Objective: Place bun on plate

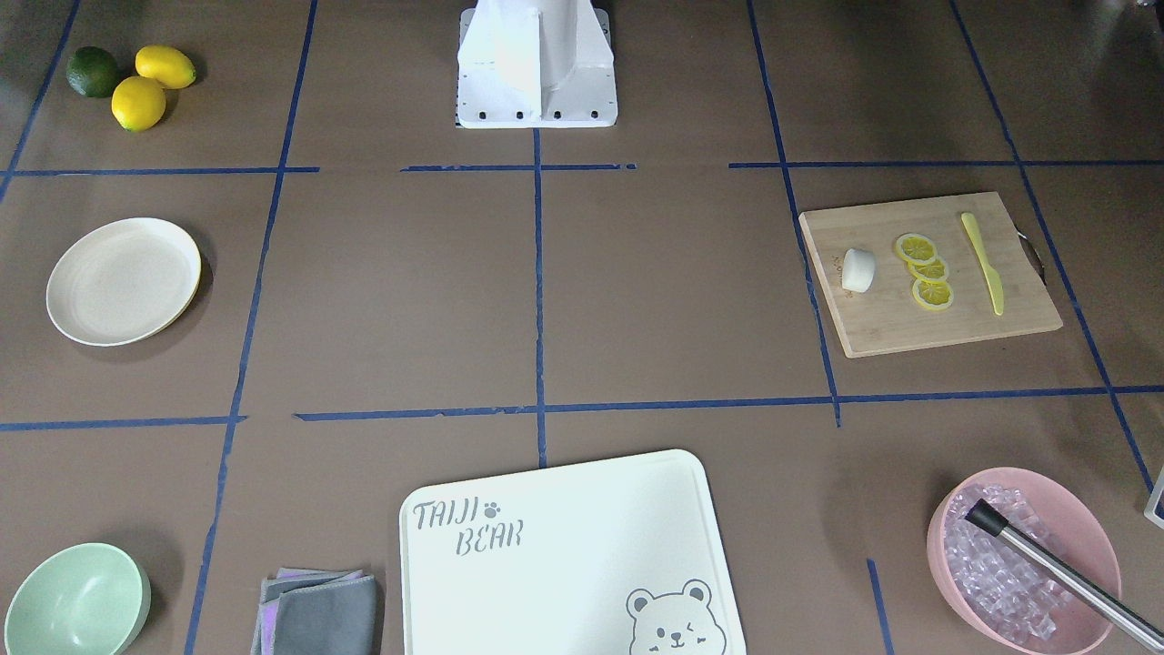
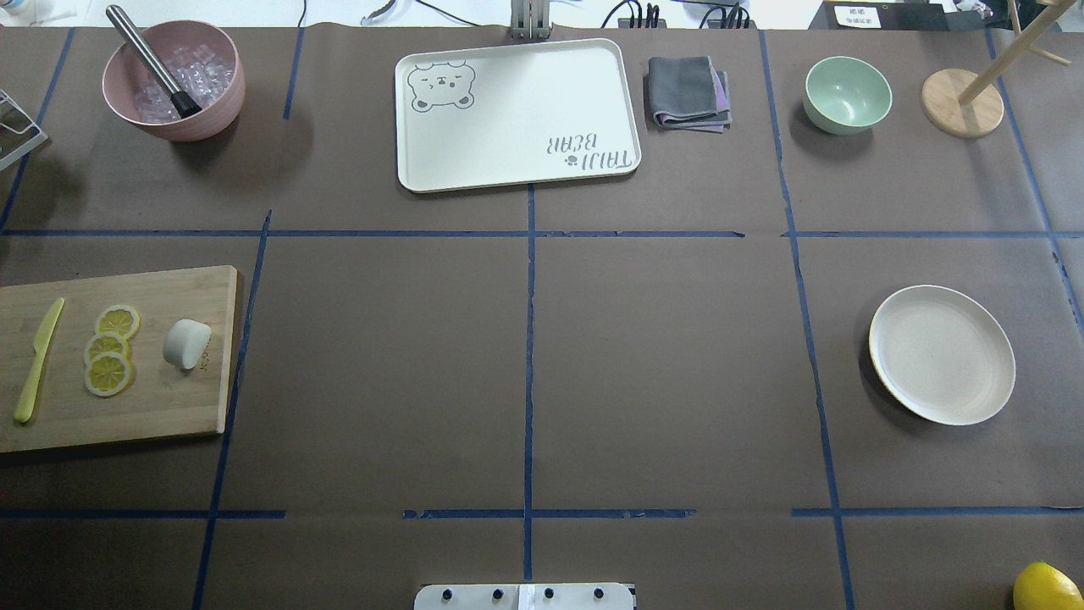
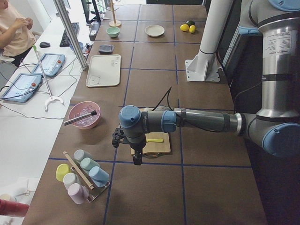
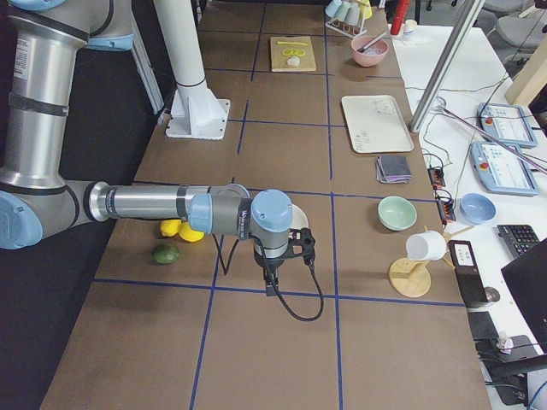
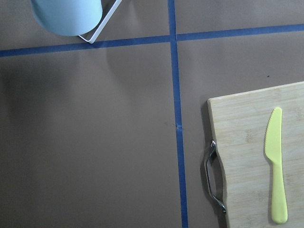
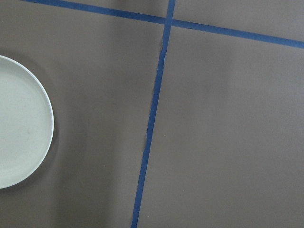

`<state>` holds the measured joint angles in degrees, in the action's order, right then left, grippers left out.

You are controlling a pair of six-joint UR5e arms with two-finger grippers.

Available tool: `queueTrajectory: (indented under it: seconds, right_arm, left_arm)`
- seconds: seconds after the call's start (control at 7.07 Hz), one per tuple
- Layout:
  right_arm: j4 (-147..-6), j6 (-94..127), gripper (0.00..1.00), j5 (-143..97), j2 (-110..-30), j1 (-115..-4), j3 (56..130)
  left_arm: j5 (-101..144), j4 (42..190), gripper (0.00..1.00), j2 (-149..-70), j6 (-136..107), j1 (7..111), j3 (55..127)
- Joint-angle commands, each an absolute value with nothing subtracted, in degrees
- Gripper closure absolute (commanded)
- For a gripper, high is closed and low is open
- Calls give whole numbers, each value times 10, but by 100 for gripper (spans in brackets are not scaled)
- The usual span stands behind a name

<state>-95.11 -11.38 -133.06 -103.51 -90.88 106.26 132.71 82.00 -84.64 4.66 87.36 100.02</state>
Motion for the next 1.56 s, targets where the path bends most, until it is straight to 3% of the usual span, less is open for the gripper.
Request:
queueTrajectory:
  seconds: [0.0, 0.57, 0.85, 1.13, 1.41]
  right_arm:
    - [-942, -113, 0, -1332, -1034, -909, 1063]
    - [-856, -31, 0, -1358, -1027, -847, 1051]
    - [-713, 158, 0, -1354, -1027, -750, 1028]
    - [-521, 320, 0, -1330, -1026, -675, 956]
    - [-429, 422, 2, -1276, -1026, -601, 931]
  left_arm:
    - [1326, 820, 0, -849, 47, 873, 1001]
    - [1327, 822, 0, -848, 47, 873, 1002]
    - [1327, 822, 0, -848, 47, 873, 1004]
    - [1327, 822, 0, -848, 47, 873, 1004]
    - [1327, 822, 0, -848, 47, 873, 1004]
